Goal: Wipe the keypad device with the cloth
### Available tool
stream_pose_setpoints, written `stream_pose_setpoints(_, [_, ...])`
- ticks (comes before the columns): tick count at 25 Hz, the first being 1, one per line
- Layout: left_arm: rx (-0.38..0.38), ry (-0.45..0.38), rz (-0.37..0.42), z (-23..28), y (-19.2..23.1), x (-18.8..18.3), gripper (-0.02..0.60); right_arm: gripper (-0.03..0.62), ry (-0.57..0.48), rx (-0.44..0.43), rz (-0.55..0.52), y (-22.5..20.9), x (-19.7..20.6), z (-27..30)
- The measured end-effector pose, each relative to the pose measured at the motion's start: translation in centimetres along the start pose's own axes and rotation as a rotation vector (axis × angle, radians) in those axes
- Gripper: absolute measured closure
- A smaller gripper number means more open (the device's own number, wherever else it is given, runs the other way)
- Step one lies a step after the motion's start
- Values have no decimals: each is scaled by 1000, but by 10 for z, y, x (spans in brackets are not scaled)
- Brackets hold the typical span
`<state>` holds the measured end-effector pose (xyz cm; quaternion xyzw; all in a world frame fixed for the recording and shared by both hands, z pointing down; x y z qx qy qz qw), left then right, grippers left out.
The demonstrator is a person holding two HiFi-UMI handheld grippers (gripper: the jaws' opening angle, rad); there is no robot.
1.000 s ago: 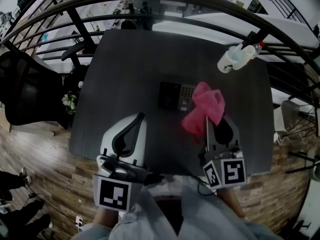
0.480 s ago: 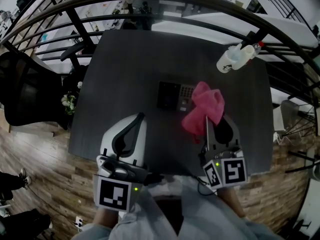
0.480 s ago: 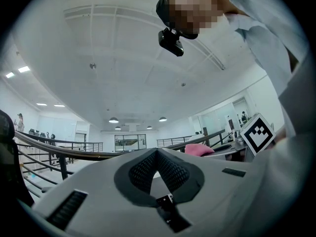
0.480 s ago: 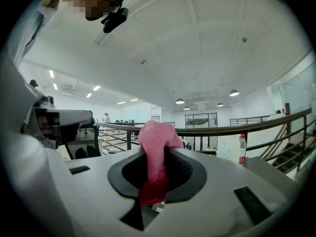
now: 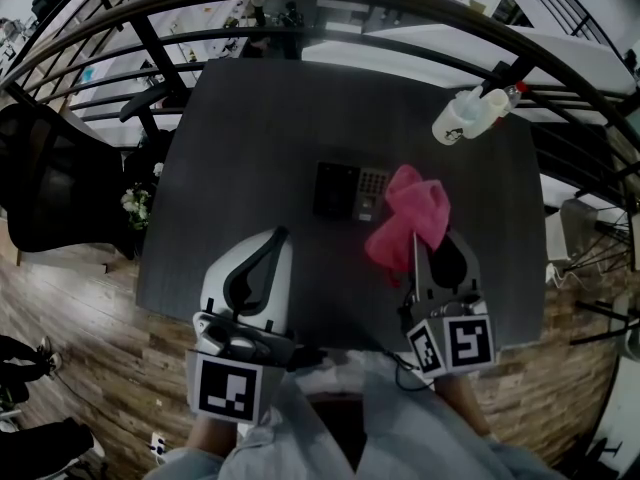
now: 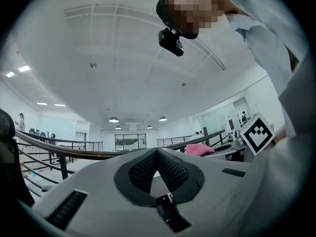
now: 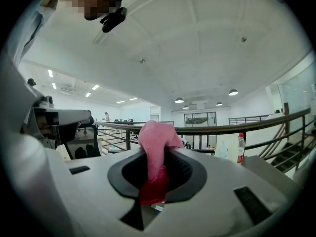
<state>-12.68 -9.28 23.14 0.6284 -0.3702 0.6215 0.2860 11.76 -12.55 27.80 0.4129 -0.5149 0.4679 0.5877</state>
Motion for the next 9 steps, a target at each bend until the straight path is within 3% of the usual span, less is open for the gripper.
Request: stream_pose_setpoints(9, [-5, 2, -10, -1, 3, 1, 577, 523, 13, -3, -2, 1, 2, 0])
Point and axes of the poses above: the fingertips, and each gripper's own axes: z forward along the fingers, y to its left, x out of its underside, the point moved 9 cm from there along -z, backward along the fingers, and after that the axes turned 8 degrees about x, right-handed, at the moved point
